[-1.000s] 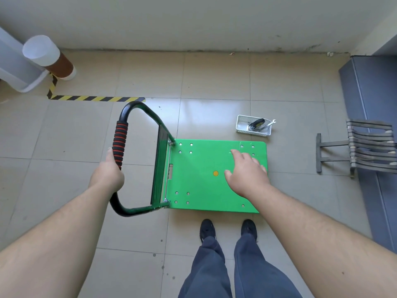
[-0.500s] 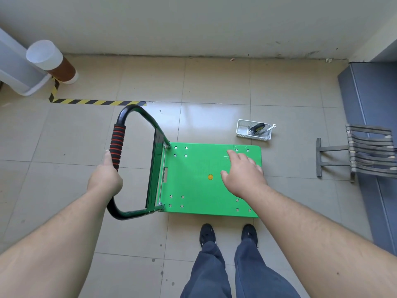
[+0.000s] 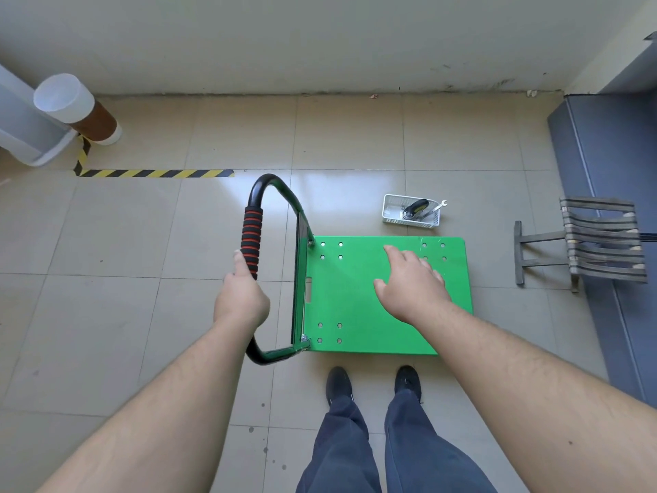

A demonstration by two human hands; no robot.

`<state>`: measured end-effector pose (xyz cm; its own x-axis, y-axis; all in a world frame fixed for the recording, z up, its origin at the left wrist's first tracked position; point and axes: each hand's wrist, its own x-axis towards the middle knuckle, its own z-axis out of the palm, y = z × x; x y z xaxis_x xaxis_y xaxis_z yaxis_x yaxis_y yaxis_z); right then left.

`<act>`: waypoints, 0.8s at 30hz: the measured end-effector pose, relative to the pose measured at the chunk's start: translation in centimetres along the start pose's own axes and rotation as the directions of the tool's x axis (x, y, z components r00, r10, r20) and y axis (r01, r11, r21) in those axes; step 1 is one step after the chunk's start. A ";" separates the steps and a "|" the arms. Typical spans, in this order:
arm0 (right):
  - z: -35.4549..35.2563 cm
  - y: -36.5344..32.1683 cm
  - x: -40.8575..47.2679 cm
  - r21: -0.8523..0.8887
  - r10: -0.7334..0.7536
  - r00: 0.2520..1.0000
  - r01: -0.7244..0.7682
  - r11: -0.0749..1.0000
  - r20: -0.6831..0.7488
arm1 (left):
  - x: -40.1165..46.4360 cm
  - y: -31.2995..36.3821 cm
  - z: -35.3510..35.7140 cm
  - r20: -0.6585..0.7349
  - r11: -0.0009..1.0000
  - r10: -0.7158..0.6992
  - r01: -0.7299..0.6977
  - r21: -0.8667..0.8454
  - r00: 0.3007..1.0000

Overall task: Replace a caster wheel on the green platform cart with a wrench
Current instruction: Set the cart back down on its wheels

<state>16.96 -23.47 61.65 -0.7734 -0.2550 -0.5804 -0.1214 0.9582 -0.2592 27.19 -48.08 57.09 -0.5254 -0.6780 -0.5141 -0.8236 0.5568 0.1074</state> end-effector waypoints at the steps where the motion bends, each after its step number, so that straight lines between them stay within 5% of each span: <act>1: -0.1 0.4 -0.1 0.000 0.003 1.000 -0.003 1.000 -0.001 | -0.3 0.6 0.3 0.007 1.000 0.001 -0.001 -0.005 1.000; 24: -3.3 5.8 -0.6 0.015 0.048 0.998 -0.047 0.999 -0.041 | -2.3 3.9 1.0 0.044 0.997 -0.046 0.048 -0.063 0.998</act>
<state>14.67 -17.33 63.10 -0.8033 -0.2031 -0.5598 -0.0750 0.9671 -0.2431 25.42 -43.88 57.84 -0.4772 -0.6807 -0.5557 -0.8599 0.4920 0.1358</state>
